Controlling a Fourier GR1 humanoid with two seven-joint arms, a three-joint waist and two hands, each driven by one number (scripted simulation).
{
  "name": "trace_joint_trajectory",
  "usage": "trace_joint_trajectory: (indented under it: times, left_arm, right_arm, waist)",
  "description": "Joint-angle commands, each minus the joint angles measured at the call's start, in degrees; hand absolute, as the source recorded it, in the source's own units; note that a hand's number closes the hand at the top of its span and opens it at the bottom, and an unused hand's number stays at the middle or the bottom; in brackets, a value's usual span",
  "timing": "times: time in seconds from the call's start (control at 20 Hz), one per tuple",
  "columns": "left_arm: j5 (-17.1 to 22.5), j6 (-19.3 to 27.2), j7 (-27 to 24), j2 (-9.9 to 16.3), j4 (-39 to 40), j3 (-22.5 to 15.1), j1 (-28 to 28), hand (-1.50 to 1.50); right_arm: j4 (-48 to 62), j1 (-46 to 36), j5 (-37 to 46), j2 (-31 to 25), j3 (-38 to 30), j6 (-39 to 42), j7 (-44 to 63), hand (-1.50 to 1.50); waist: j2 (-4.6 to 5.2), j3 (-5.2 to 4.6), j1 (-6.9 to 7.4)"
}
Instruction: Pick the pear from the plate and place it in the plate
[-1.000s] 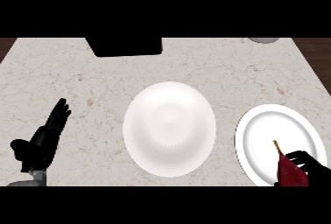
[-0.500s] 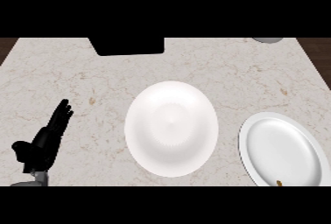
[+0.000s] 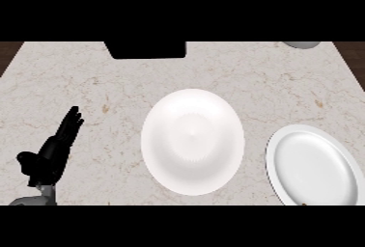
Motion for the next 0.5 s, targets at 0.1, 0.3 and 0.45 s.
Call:
trace_joint_trajectory:
  times: [0.1,0.3,0.45]
  left_arm:
    - [0.2,-0.6,2.2,-0.3,-1.0,-0.3,-2.0,0.0]
    - [-0.6,-1.7,0.7,0.1,-2.2,-1.0,0.2,0.0]
    - [0.8,-2.4,1.5,0.3,1.7,0.9,-4.1,0.0]
  right_arm:
    - [-7.7,-6.6,11.9,8.3,10.3,12.7,4.1,1.5]
    - [-1.9,-18.1,12.1,15.4,10.4,20.9,6.4,1.5]
    - [0.8,-27.7,12.3,15.6,13.7,26.9,12.7,1.5]
  waist:
    - [0.46,0.02,1.69]
    - [0.63,0.05,2.55]
    - [0.83,-0.02,2.37]
